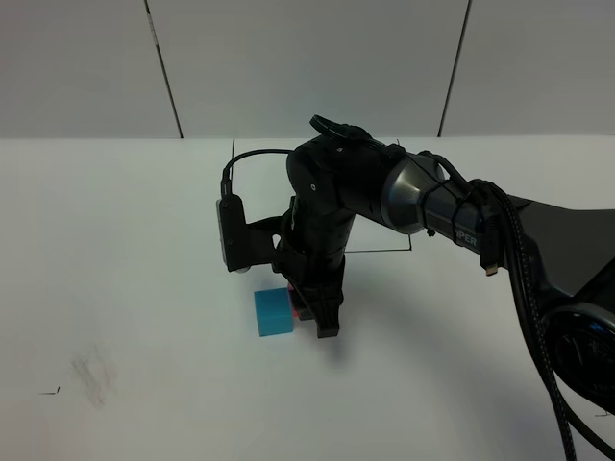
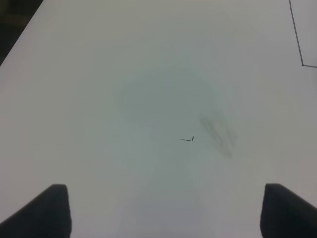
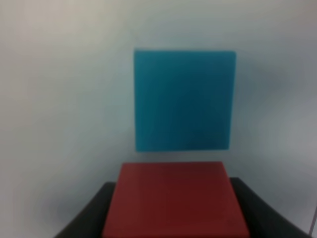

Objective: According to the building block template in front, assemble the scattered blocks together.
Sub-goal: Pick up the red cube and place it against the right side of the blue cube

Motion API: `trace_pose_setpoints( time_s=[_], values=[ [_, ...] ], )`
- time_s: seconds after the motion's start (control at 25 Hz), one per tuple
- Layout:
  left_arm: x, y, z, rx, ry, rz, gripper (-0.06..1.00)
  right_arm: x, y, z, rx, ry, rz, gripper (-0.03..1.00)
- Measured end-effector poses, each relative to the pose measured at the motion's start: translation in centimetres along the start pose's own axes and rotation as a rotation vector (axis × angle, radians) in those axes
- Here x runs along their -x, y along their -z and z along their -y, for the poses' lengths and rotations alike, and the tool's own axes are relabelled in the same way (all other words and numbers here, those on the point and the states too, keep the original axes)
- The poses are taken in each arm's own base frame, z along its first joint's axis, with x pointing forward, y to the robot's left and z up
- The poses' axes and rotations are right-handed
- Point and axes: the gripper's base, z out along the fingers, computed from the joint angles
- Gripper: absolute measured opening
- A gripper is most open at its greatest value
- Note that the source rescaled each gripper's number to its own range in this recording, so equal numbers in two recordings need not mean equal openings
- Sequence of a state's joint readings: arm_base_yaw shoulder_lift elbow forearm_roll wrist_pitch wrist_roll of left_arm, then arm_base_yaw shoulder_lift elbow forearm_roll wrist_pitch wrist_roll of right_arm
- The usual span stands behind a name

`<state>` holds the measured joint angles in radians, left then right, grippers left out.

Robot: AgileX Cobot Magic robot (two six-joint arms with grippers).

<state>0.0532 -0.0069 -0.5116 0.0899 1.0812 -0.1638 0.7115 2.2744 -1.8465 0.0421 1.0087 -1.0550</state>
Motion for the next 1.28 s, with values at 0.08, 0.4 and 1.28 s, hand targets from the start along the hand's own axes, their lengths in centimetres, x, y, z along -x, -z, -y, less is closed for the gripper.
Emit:
trace_pose_setpoints(
  time_s=[0.08, 0.4, 1.28],
  values=[
    [0.0, 0.0, 0.0, 0.0, 0.0, 0.0, 1.0, 0.0, 0.1, 0.1, -0.007, 0.004, -0.002, 0.0],
    [0.0, 0.0, 0.0, 0.0, 0.0, 0.0, 1.0, -0.2, 0.1, 0.2, -0.019, 0.018, -0.021, 0.0],
    [0.0, 0.0, 0.0, 0.0, -0.001, 0.0, 1.0, -0.3, -2.2, 0.2, -0.007, 0.051, -0.037, 0.0]
  ],
)
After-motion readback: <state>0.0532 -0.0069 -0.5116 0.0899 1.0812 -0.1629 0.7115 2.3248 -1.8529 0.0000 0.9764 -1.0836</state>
